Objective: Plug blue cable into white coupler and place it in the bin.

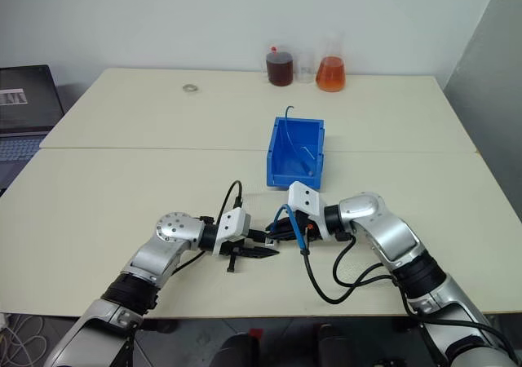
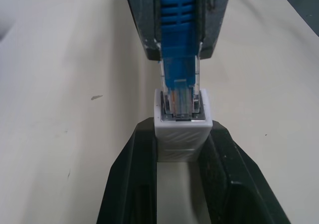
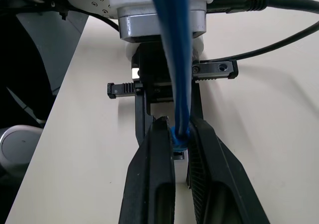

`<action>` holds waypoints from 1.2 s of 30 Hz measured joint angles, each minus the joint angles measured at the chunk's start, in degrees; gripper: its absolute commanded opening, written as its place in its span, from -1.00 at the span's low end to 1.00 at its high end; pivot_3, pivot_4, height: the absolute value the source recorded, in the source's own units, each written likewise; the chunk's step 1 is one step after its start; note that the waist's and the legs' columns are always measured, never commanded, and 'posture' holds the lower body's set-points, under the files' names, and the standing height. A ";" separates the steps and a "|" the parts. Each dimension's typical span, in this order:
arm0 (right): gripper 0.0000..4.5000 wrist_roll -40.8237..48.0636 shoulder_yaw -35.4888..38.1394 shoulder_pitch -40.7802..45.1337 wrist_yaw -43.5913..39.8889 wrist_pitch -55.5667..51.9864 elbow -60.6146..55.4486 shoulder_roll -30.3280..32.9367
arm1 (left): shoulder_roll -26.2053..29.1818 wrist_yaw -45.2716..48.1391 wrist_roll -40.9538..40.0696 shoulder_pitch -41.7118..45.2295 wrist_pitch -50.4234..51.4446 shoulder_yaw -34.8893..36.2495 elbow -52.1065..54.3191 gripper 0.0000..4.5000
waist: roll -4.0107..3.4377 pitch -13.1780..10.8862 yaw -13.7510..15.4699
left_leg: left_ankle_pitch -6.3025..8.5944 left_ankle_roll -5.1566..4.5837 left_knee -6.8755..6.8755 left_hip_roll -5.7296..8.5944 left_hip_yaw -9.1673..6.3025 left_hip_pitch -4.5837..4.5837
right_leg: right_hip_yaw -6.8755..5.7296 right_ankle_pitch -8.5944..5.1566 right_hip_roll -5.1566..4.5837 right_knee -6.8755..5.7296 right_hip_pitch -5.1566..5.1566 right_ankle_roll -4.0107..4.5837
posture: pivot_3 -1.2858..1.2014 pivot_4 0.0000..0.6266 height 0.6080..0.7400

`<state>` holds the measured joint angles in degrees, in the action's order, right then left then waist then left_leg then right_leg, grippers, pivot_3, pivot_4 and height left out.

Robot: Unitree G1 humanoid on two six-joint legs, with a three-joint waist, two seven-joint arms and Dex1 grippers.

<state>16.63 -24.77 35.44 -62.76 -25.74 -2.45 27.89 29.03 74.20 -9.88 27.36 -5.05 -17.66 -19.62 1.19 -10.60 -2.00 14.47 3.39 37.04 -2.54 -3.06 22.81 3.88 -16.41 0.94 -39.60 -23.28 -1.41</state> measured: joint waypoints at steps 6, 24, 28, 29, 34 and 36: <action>-0.94 -1.47 -0.36 0.76 -2.26 0.36 0.08 0.37 | 0.11 -0.06 0.01 -0.33 -0.02 0.03 0.42 -0.65 | 0.00 0.00 0.00 | 0.00 0.00 0.01 0.00 0.00 0.00 | 0.00 0.00 0.00 -0.02 0.00 0.00 | 0.03 -0.52 1.00; -0.94 -4.63 -1.82 2.91 -1.42 -1.89 2.41 -3.60 | 1.04 -1.12 0.04 -1.16 0.95 0.64 1.07 -0.65 | -0.02 0.04 -0.94 | -0.04 -0.05 0.02 0.00 -0.01 -0.26 | 0.03 -0.02 0.03 -0.38 0.07 0.03 | 0.03 -0.52 1.00; -0.94 -5.49 -2.33 2.12 -1.63 -0.25 2.52 -3.42 | 1.03 -1.25 0.09 -1.36 0.98 0.65 1.30 -0.65 | -0.01 0.08 -0.94 | -0.04 -0.05 0.02 0.00 -0.01 -0.26 | 0.03 -0.02 0.03 -0.37 0.08 0.03 | 0.03 -0.52 1.00; -0.94 -5.98 -2.38 1.76 -1.66 0.70 2.48 -3.39 | 1.03 -1.30 0.12 -1.44 0.98 0.67 1.33 -0.65 | -0.02 0.10 -0.96 | -0.04 -0.05 0.02 0.00 0.00 -0.27 | 0.04 -0.02 0.03 -0.37 0.09 0.03 | 0.03 -0.52 1.00; -0.94 -6.94 -2.60 0.96 -0.94 2.40 2.47 -3.59 | 1.03 -1.67 0.22 -1.75 1.05 0.73 1.43 -0.65 | -0.02 0.27 -1.05 | -0.04 -0.05 0.01 0.00 0.00 -0.32 | 0.04 -0.02 0.03 -0.37 0.13 0.03 | 0.03 -0.52 1.00; -0.94 -7.35 -2.94 0.64 -0.82 2.96 2.59 -3.70 | 1.03 -1.68 0.30 -1.76 1.12 0.72 1.44 -0.65 | -0.03 0.33 -1.07 | -0.04 -0.05 0.01 0.00 0.00 -0.33 | 0.04 -0.02 0.03 -0.37 0.13 0.03 | 0.03 -0.52 1.00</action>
<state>9.28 -27.72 36.08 -63.59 -22.78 0.15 24.19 30.06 72.53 -9.58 25.60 -3.93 -16.94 -18.19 1.16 -10.27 -3.07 14.43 3.34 37.05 -2.53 -3.05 22.48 3.92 -16.43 0.97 -39.97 -23.15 -1.38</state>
